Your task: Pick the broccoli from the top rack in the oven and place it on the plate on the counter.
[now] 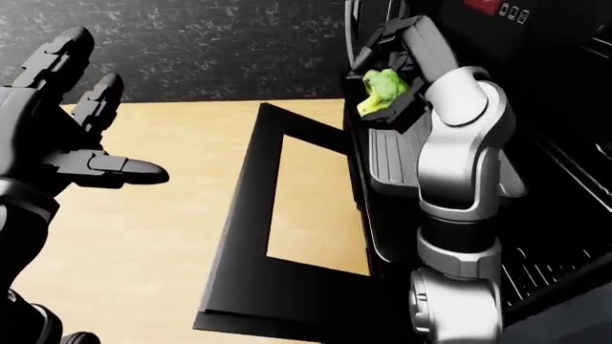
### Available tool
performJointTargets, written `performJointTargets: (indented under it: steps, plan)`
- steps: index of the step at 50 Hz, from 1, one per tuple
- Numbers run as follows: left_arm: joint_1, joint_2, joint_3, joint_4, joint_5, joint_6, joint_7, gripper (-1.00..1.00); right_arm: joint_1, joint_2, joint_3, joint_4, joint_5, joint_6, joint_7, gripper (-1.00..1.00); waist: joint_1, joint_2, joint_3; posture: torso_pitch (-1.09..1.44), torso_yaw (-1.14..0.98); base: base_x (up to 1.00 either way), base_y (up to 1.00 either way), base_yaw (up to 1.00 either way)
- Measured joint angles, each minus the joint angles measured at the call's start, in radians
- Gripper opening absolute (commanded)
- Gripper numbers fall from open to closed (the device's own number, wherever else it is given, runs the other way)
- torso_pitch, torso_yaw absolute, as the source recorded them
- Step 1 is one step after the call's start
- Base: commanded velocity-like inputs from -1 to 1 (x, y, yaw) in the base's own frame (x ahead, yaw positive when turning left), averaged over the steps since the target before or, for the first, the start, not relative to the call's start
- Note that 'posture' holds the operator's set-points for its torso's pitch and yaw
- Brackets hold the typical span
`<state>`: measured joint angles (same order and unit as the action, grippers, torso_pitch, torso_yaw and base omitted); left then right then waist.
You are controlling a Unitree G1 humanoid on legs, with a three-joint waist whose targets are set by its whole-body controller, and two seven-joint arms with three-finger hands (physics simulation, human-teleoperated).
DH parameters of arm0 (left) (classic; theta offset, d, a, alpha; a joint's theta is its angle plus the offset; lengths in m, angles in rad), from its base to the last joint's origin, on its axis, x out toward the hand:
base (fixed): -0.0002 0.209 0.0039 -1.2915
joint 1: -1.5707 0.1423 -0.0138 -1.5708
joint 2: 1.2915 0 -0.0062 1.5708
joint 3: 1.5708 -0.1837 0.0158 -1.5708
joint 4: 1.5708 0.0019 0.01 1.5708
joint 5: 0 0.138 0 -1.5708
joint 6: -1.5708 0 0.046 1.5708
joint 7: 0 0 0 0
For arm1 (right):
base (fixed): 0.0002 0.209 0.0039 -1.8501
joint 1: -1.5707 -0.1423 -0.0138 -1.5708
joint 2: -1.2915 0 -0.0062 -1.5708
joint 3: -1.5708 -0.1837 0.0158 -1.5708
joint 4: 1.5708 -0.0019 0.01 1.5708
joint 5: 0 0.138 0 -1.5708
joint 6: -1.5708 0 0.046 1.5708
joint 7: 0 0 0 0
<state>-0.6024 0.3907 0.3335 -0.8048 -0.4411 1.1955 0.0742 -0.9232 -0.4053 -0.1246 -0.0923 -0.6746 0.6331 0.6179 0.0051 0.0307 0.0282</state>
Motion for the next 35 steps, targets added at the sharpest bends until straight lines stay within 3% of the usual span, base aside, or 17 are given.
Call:
performJointTargets:
  steps: [8, 13, 23, 27, 29, 31, 33, 35]
  plan:
    - [0.002, 0.005, -0.004, 0.008, -0.011, -0.005, 0.006, 1.0, -0.018, -0.023, -0.012, -0.06, -0.001, 0.025, 0.011, -1.0, -0.028, -0.035, 0.001, 0.0, 0.0, -0.59, 0.29, 0.0]
    - [0.011, -0.005, -0.029, 0.0, -0.022, -0.008, 0.004, 1.0, 0.009, -0.024, -0.017, -0.042, -0.003, 0.049, 0.014, -1.0, -0.041, -0.074, -0.021, 0.0, 0.0, -0.6, 0.19, 0.0]
    - [0.01, 0.0, -0.009, -0.015, -0.024, -0.008, 0.004, 1.0, -0.02, -0.011, 0.001, -0.09, -0.017, 0.068, 0.035, -1.0, -0.001, -0.016, 0.003, 0.0, 0.0, -0.6, 0.2, 0.0]
    - [0.02, 0.004, -0.005, -0.006, -0.021, -0.014, 0.005, 1.0, -0.026, -0.006, -0.002, -0.112, -0.017, 0.069, 0.043, -1.0, 0.015, 0.035, 0.017, 0.0, 0.0, -0.35, 0.08, 0.0]
    - [0.037, 0.002, 0.001, 0.001, -0.015, -0.006, 0.008, 1.0, -0.003, 0.003, 0.008, -0.131, -0.01, 0.082, 0.055, -1.0, 0.028, 0.033, 0.034, 0.0, 0.0, 0.0, -0.15, -0.35]
    - [0.033, 0.005, 0.009, -0.006, -0.006, 0.002, 0.017, 1.0, -0.005, 0.005, 0.023, -0.135, 0.003, 0.096, 0.07, -1.0, 0.005, 0.028, 0.041, 0.0, 0.0, 0.0, 0.0, -1.0]
    - [0.018, 0.002, 0.007, -0.018, -0.002, 0.004, 0.024, 1.0, -0.007, -0.001, 0.023, -0.154, 0.014, 0.104, 0.08, -1.0, -0.022, 0.001, 0.044, 0.0, 0.0, 0.0, 0.0, -1.0]
    - [0.012, -0.003, -0.007, -0.027, -0.004, -0.003, 0.024, 1.0, -0.008, -0.016, 0.005, -0.188, 0.015, 0.113, 0.084, -1.0, -0.02, -0.023, 0.051, 0.0, 0.0, 0.0, 0.0, -1.0]
